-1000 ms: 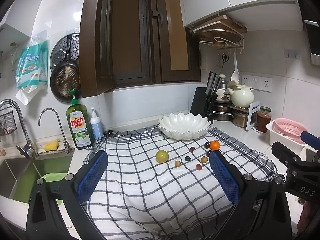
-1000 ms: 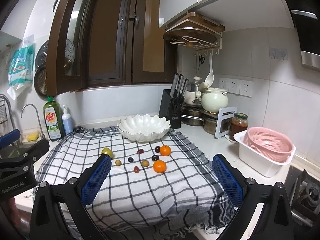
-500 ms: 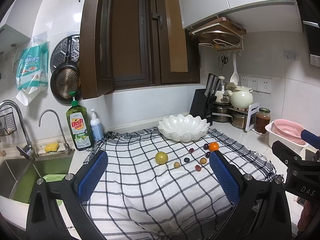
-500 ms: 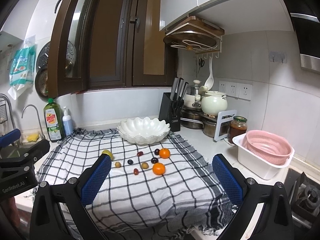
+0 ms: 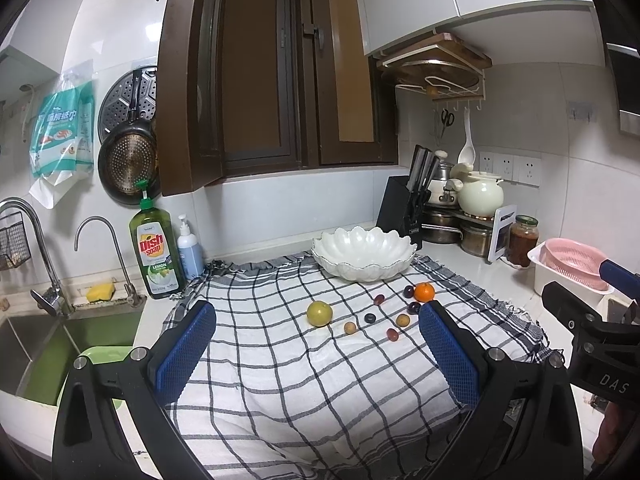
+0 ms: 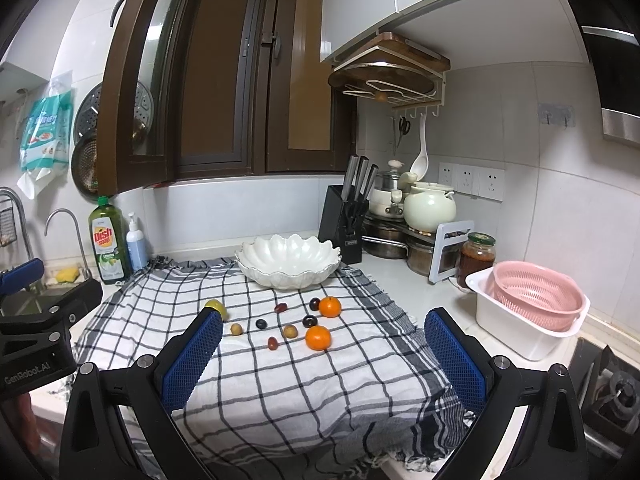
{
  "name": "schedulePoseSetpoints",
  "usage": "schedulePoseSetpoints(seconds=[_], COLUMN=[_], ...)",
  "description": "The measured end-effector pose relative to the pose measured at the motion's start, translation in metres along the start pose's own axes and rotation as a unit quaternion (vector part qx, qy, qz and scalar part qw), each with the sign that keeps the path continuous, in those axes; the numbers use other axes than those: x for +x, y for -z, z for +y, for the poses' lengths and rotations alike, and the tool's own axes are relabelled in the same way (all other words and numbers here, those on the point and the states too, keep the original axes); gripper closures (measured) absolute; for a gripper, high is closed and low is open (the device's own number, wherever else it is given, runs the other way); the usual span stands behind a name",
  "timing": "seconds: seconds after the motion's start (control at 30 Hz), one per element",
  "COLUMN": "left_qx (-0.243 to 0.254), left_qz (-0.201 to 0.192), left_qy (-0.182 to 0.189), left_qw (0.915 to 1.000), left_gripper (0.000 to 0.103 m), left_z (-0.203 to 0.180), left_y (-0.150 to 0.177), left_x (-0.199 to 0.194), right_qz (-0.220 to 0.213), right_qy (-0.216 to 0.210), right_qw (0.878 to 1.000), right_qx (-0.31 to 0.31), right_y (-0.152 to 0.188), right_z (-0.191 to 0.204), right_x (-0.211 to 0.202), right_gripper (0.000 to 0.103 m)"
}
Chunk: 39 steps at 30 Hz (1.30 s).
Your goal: Organize fruits
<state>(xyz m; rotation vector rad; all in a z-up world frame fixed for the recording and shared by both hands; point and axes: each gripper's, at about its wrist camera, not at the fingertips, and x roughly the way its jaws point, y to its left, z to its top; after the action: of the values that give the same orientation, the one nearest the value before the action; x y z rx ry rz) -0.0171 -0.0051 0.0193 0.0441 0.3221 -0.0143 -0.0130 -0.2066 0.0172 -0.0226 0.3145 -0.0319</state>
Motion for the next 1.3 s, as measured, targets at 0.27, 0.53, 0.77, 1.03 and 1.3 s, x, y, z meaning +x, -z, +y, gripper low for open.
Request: schedulePoseSetpoints(seconds=[0.27, 0.53, 0.77, 1.03, 1.3], left_qx=[-0.001, 0.000, 0.005, 0.012, 0.023], left_qz=[0.003, 0.004, 0.018, 0.044, 0.062], left_qy=[0.001, 0.000, -0.001, 0.016, 0.030], left_qw=[1.0000, 1.0000, 0.9998, 0.9988, 0.9974], left_gripper=[0.000, 0.000, 0.000, 0.001, 0.011], left_z=[-0.002, -0.004, -0.002, 0.001, 0.003], left_y=[0.001, 0.002, 0.000, 0.003, 0.000], left_x=[0.002, 0.004, 0.022, 0.051, 0.086], right_qz=[0.001, 0.003, 0.015, 0.036, 0.053], right_qy=[-0.001, -0.008, -0.009, -0.013, -0.020], right_qw=[1.000, 1.000, 1.000, 0.999, 0.998], right_qx=[-0.001, -0.004, -0.002, -0.001, 0.001], right_y=[0.000, -0.001, 0.001, 0.006, 0.008], right_z=[0.000, 0.002, 0.002, 0.004, 0.013], right_x=[0.000, 0.005, 0.019, 0.047, 0.080], right_gripper=[0.000, 0.000, 0.000, 0.001, 0.001])
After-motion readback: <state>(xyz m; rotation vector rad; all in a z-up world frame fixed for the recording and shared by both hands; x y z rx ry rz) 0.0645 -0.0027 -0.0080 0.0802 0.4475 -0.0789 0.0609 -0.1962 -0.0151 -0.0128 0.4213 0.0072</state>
